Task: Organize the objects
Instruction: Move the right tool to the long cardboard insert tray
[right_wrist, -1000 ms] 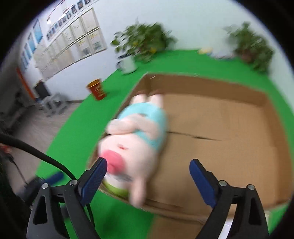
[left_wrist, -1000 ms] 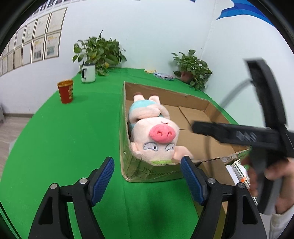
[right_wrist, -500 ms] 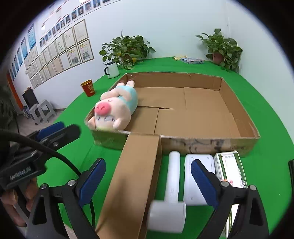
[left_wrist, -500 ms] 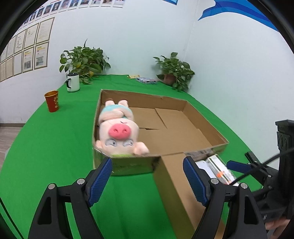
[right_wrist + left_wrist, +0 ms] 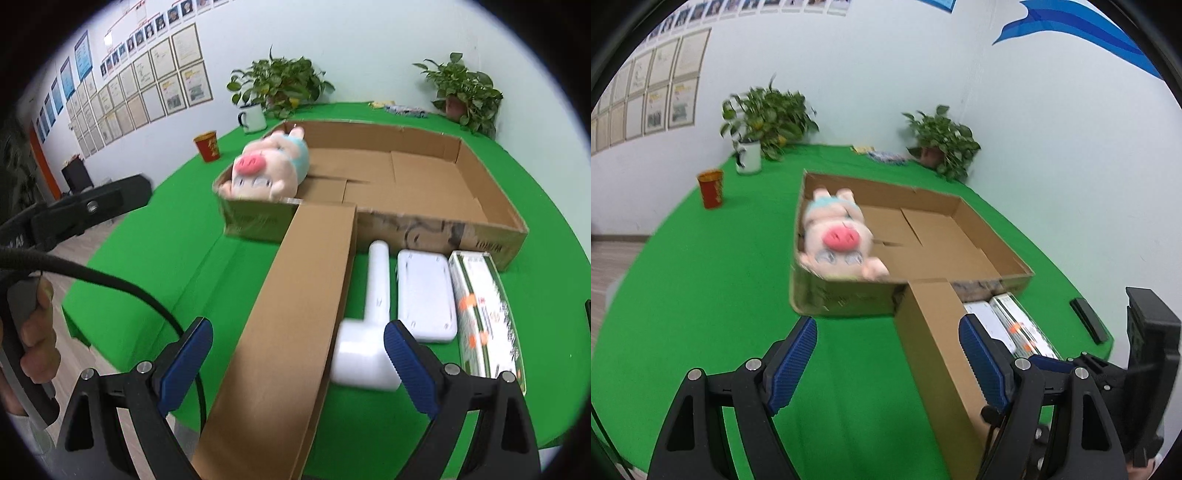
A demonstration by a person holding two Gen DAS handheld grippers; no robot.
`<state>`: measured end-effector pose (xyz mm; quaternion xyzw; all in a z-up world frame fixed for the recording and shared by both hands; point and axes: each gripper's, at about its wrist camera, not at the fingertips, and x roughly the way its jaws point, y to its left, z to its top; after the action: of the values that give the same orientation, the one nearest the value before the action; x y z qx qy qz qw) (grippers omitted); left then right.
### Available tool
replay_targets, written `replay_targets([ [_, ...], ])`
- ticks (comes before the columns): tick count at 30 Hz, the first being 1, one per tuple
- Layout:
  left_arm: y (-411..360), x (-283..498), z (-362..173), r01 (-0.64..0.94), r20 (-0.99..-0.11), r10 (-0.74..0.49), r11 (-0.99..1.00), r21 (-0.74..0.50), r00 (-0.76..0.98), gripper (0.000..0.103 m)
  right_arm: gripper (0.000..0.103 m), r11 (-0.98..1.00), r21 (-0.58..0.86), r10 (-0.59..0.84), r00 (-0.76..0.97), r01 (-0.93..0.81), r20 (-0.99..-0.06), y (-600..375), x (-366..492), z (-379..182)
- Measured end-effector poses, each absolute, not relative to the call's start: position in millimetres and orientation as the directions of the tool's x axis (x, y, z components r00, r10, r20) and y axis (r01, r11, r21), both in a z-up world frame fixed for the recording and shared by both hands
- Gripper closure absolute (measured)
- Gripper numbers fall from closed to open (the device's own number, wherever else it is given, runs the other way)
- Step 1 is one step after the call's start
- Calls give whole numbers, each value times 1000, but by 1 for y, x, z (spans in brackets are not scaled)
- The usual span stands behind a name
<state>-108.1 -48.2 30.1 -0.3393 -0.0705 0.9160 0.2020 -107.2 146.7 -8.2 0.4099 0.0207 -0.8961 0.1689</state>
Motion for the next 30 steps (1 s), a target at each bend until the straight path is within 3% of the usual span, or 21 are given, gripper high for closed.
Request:
replay_targets([
  [11, -13, -135, -48, -365, -622, 631, -776, -515, -463, 31, 11, -931, 74, -274, -553, 357, -787, 140, -84, -36],
  [14, -11, -137, -55, -368, -613, 656, -755, -543, -440, 33, 27, -919, 88, -304, -550, 383, -778, 138, -81, -34],
  [15, -13, -137, -56, -363, -615, 651, -759, -541, -444, 33, 35, -914, 87, -311, -550, 395, -775, 134, -79, -33],
  [24, -40, -133, -32, -318, -652, 520, -854, -412, -552, 33, 42, -889, -39, -277, -604, 456, -747, 96, -68, -28],
  [27, -51, -132, -19, -297, -665, 470, -882, -365, -581, 33, 41, -868, -11, -323, -581, 497, -747, 85, -67, -26],
  [30, -59, -127, -14, -289, -676, 445, -895, -339, -587, 33, 28, -845, 38, -393, -571, 534, -721, 85, -60, -20],
])
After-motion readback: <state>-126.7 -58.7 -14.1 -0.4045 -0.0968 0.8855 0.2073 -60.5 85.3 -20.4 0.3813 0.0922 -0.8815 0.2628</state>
